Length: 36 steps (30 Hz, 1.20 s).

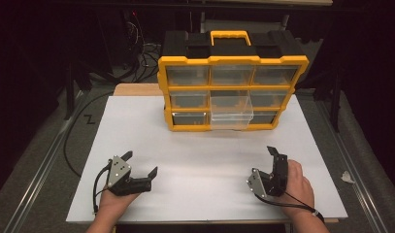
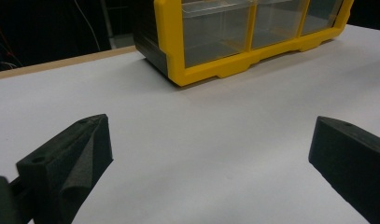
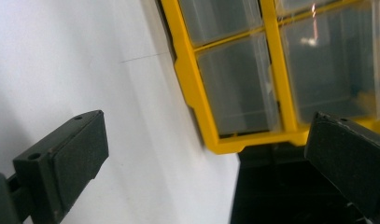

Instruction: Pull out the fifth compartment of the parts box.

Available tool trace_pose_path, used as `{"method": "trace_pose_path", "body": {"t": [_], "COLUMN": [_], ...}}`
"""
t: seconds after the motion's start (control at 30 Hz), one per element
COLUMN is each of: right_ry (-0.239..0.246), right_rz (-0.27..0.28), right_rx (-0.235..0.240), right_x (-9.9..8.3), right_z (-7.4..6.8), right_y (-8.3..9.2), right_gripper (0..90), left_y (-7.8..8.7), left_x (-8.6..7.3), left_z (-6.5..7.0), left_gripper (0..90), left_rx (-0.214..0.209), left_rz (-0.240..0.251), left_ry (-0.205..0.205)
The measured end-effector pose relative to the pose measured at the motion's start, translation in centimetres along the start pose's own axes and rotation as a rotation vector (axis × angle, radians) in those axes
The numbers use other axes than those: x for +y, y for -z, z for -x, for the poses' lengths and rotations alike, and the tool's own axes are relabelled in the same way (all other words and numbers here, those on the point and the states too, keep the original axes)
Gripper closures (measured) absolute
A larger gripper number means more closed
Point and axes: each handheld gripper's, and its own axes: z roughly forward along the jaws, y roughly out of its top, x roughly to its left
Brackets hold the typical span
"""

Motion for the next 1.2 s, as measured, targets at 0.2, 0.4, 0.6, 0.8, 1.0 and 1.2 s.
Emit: {"method": "trace_pose_path", "body": {"t": [0.2, 0.4, 0.6, 0.8, 1.0, 1.2], "right_ry": [-0.184, -0.312, -0.435, -0.544, -0.685, -0.876], "right_rz": [-0.017, -0.022, -0.022, 0.005, 0.057, 0.13], "right_rx": [0.071, 0.107, 0.146, 0.179, 0.2, 0.238], "right_x": [-0.6, -1.2, -1.7, -1.8, -1.9, -2.7], "right_z": [0.5, 0.6, 1.0, 1.6, 2.4, 3.5], "right_y": [-0.3, -0.9, -1.0, -0.8, -0.2, 0.4], "right_gripper": [0.9, 0.9, 0.9, 0.9, 0.9, 0.9], "left_y": [0.0, 0.0, 0.0, 0.1, 0.1, 0.2], "left_x": [0.0, 0.0, 0.0, 0.1, 0.1, 0.1], "left_z": [0.0, 0.0, 0.0, 0.0, -0.1, -0.1], "left_gripper": [0.1, 0.2, 0.1, 0.1, 0.1, 0.1], "left_rx": [0.001, 0.0, -0.002, -0.001, -0.001, -0.006], "left_rz": [0.0, 0.001, 0.001, 0.002, 0.007, 0.009], "left_ry": [0.0, 0.0, 0.0, 0.0, 0.006, 0.008]}}
